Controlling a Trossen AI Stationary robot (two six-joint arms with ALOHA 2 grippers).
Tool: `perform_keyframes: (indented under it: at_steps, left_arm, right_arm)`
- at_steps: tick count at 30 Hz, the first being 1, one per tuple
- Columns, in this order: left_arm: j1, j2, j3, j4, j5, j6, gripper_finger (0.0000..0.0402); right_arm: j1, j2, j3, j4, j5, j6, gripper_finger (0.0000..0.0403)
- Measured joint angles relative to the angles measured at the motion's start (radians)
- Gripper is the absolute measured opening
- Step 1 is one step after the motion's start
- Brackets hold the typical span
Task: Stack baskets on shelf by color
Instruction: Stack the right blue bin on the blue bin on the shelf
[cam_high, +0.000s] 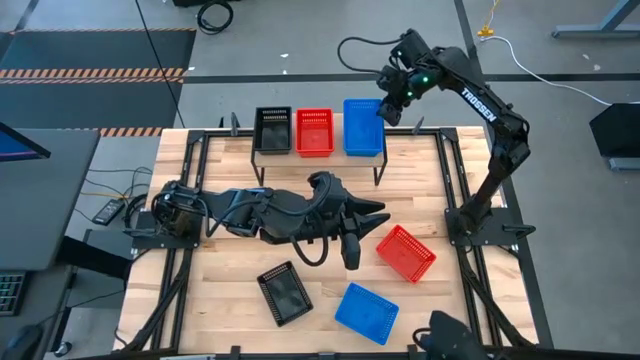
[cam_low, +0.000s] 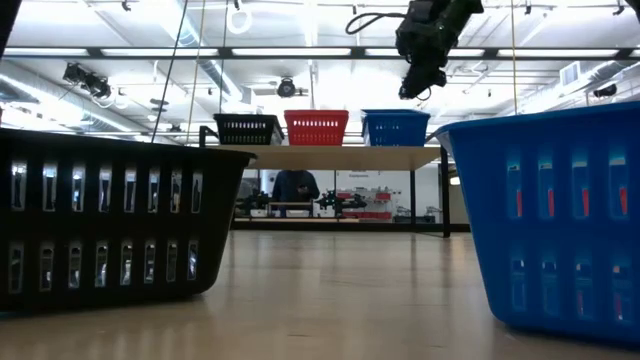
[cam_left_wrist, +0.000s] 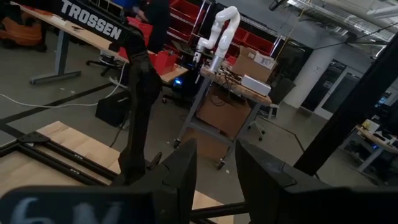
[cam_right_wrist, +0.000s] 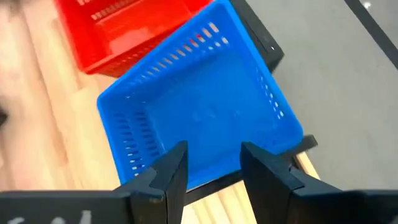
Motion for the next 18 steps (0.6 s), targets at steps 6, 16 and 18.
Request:
perform_keyframes:
  at_steps: [6,16,18]
  left_arm:
    - [0.004,0.000,0.000,-0.003,0.000,0.002,0.0117]
    - [0.105,-0.028,0.000,-0.001,-0.001,0.027,0.0117]
    - [0.131,-0.040,0.000,-0.007,-0.001,0.036,0.0117]
  right_arm:
    - [0.050,-0.019,0.000,0.055,-0.006,0.114,0.0150]
    - [0.043,-0.030,0.000,-0.057,-0.008,0.221,0.0149]
    - [0.035,-0.030,0.000,-0.044,-0.013,0.259,0.0149]
